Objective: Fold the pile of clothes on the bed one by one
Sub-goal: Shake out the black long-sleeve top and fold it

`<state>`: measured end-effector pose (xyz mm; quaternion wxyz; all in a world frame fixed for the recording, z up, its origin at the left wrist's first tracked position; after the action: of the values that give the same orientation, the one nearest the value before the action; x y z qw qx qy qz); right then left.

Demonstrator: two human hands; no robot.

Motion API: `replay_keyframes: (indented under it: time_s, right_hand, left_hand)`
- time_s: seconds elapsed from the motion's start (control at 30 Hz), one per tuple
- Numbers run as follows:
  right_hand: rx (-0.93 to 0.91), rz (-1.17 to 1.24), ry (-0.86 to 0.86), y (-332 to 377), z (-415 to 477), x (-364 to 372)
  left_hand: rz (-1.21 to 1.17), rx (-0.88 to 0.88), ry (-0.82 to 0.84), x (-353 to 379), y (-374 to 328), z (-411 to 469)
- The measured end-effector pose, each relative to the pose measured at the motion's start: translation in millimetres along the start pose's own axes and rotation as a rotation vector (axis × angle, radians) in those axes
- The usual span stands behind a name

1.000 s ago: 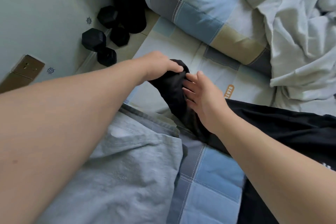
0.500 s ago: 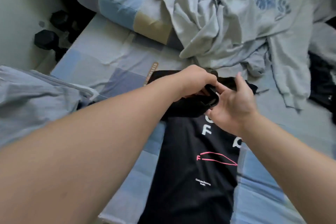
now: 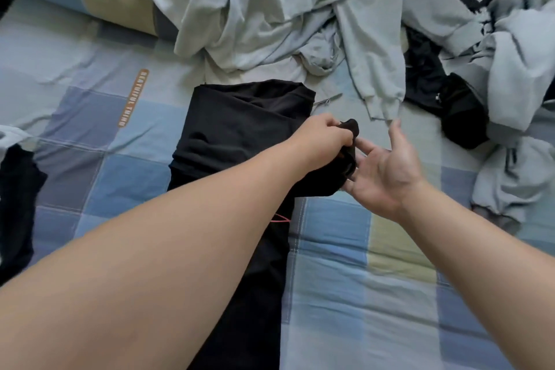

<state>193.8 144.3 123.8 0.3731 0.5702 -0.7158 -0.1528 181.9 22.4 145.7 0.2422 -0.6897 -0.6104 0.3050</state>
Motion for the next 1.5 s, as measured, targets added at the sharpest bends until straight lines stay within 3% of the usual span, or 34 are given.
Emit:
replay_keyframes:
  time_s: [0.13,0.23,0.37,0.47,0.53,0.63,0.7,0.8,0.9,1.1,1.23,1.33,1.5]
  right_hand:
    - [0.036,-0.057,0.036,-29,18,40]
    - [0.009,-0.242,0.038,-50,39,74]
    - [-0.379,-0.790,-0.126,-53,71,102]
    - [-0.566,-1.321,-0.051,-79,97,116]
    - [-0.506,-1.611,-0.019,-108,118,116]
    - [-0.479,-1.781,-0.030,-138,144,105]
    - [-0.592,-1.828,-0.068,-149,157,98]
    - [-0.768,-1.829,-0.140,-157,167,92]
    - [-0.786,-1.867,-0.176,-166,177,84]
    - [-0.550,-1.876,-0.040,-157,166,91]
    - [-0.383,-1.761,-0.039,-170,106,71]
    - [-0.215,-1.630,-0.157,-198,58,33]
    - [-0.131,-1.240,-0.435,-239,-9,-19]
  left_hand:
    - [-0.011,-0.021,-0.095,-72,25,7]
    - [0.093,-0.072,-0.248,-152,55,20]
    - [0.416,-0.158,-0.528,-241,104,42]
    - [0.736,-0.030,-0.730,-254,113,48]
    - [0.879,0.201,-0.701,-233,115,59]
    - [1.119,0.240,-0.442,-199,158,92]
    - [1.127,0.191,-0.381,-196,188,112]
    - [1.107,0.252,-0.466,-196,203,126]
    - [1.114,0.279,-0.518,-194,211,135]
    - [1.115,0.154,-0.339,-193,196,124]
    - [0.978,0.083,-0.387,-206,213,63]
    - [0.742,-0.143,-0.427,-222,267,13]
    - [0.504,-0.247,-0.426,-221,340,-48]
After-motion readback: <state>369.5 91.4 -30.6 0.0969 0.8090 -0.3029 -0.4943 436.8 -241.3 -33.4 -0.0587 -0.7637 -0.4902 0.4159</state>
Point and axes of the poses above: each hand's wrist, its own z-axis towards the middle knuckle, its own x-axis out of the palm, y = z × x, the point moved 8 cm from there along z, towards the middle knuckle, and after that the axes turned 8 degrees about -x, right-handed, at the moved point
